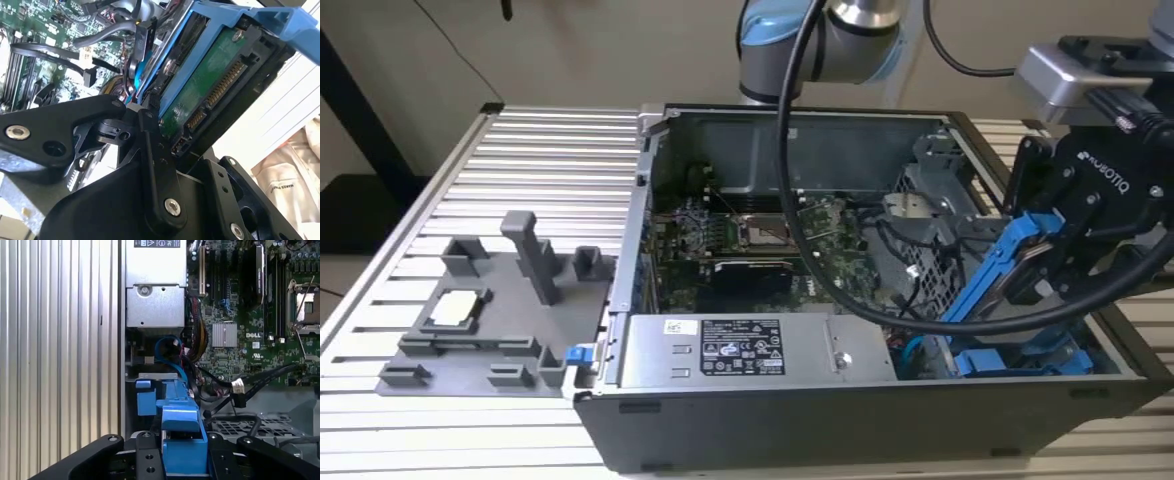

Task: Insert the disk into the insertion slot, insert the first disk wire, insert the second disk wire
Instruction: 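Insert the disk into the insertion slot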

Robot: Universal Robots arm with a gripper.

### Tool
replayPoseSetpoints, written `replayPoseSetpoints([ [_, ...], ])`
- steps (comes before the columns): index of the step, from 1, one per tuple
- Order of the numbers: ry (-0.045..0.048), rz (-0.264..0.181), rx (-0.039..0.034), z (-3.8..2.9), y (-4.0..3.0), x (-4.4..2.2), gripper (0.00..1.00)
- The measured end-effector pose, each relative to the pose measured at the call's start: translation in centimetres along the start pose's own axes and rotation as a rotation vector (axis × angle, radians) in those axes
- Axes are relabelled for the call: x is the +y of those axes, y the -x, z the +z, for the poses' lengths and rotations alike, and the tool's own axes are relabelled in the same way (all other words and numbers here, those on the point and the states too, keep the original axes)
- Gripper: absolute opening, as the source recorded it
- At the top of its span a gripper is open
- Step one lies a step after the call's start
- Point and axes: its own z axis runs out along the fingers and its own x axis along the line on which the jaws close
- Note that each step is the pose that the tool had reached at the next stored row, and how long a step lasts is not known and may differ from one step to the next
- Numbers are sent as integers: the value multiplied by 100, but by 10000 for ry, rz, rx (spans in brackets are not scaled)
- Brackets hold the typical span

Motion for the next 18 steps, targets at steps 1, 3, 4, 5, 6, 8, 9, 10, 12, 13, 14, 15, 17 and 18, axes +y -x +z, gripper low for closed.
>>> replayPoseSetpoints([
  [1,0,0,-2,19,0,-1,33],
  [3,0,-1,-5,53,0,-4,33],
  [4,0,-1,-8,72,0,-5,33],
  [5,0,-1,-10,90,0,-6,33],
  [6,0,-1,-12,108,0,-7,33],
  [8,0,-1,-15,144,0,-10,33],
  [9,0,-1,-19,157,0,-10,33],
  [10,-2,-2,-31,169,1,-11,33],
  [12,-7,-5,-47,194,1,-13,33],
  [13,-9,-4,-54,208,1,-14,33],
  [14,-9,-5,-59,216,1,-14,33],
  [15,-9,-5,-59,216,1,-14,33],
  [17,-9,-5,-59,216,1,-14,33],
  [18,-9,-5,-59,217,1,-14,33],
])
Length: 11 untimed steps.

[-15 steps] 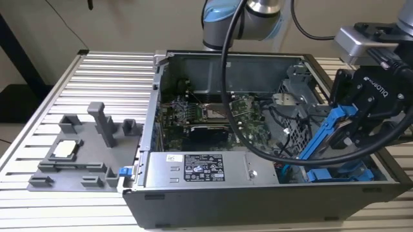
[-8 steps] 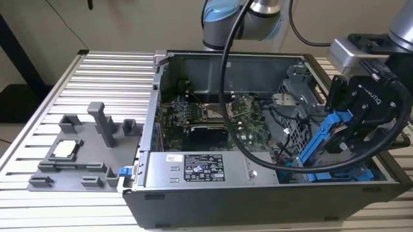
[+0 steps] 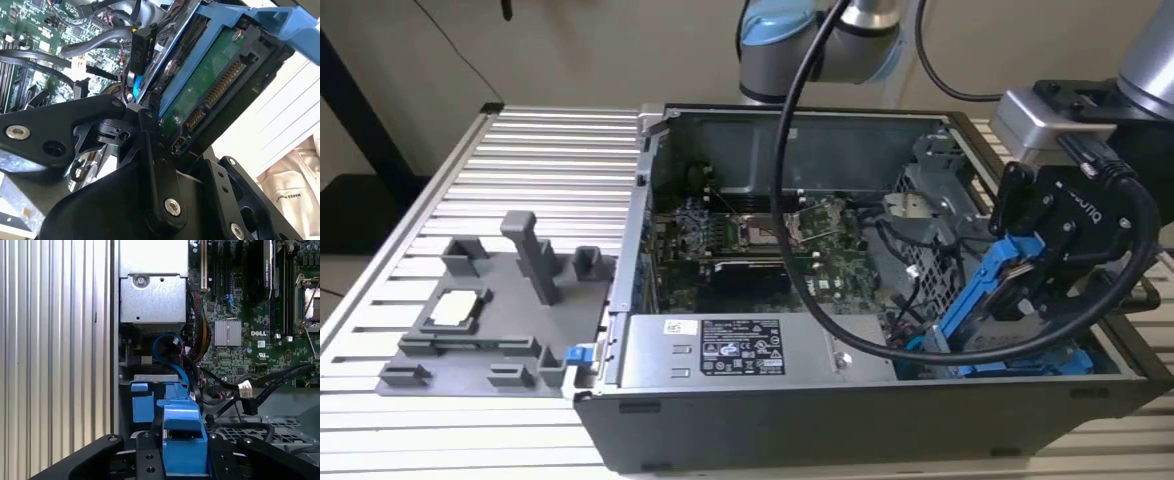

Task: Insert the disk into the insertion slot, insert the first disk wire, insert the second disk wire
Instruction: 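Insert the disk into the insertion slot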

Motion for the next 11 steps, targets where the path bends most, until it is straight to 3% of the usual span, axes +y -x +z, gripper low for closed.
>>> replayPoseSetpoints([
  [2,0,0,-4,2,0,0,34],
  [5,0,0,-3,1,0,0,47],
  [7,0,0,-2,-5,0,0,47],
  [11,0,0,-3,-160,1,10,47],
])
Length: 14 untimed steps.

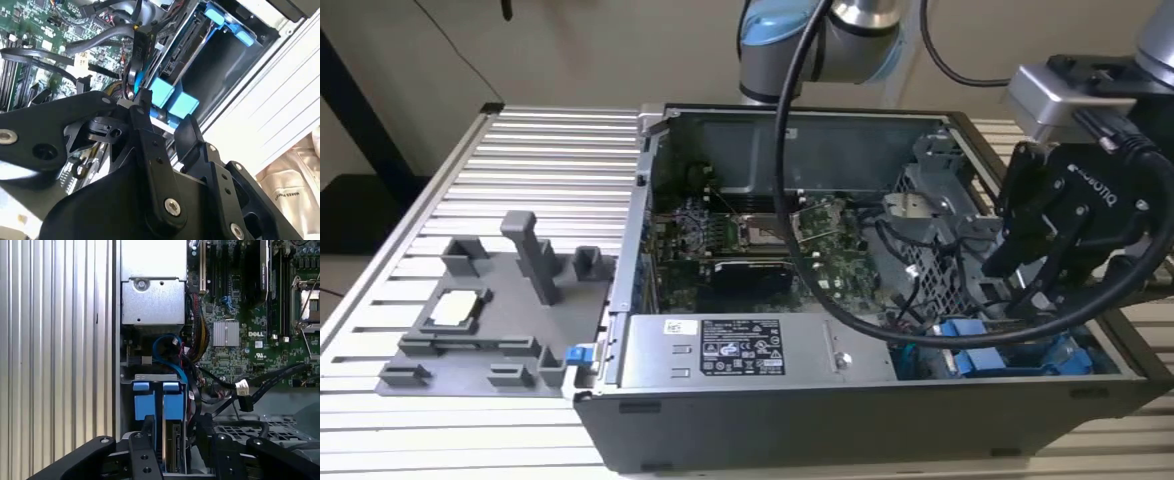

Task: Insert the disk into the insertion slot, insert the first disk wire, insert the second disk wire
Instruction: 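Insert the disk into the insertion slot, then insert the first disk wire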

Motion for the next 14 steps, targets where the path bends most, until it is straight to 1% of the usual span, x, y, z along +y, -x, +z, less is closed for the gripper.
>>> replayPoseSetpoints([
  [4,0,0,12,-174,3,11,47],
  [6,0,1,23,-214,5,13,47],
  [7,-10,-1,22,-215,8,14,47],
  [8,-75,-3,20,-214,10,19,47],
  [10,-428,-8,3,-214,12,31,47],
  [14,-1153,-22,-84,-214,15,47,47],
])
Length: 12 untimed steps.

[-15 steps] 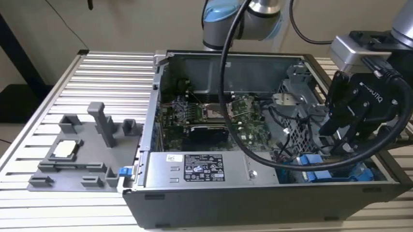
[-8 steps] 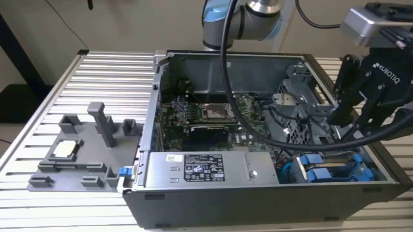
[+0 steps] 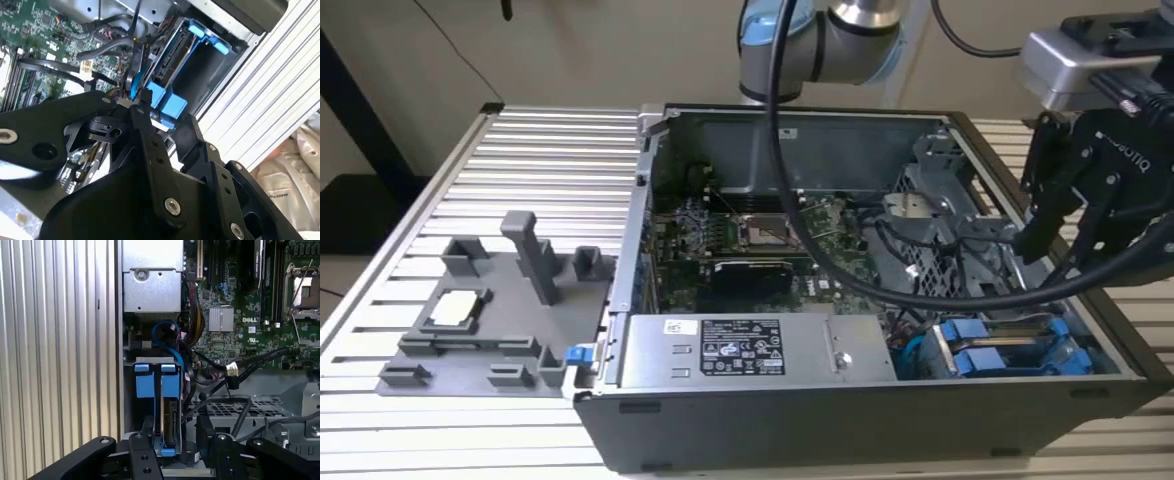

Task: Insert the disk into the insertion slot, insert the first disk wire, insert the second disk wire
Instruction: 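Insert the first disk wire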

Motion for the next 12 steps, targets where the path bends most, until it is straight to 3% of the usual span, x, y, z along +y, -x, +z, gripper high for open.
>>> replayPoseSetpoints([
  [3,-466,-25,-53,1,8,10,47],
  [5,-702,-57,-62,5,28,13,47],
  [8,-932,-177,-69,26,86,16,47],
  [12,-1198,-325,-8,59,180,28,47],
])
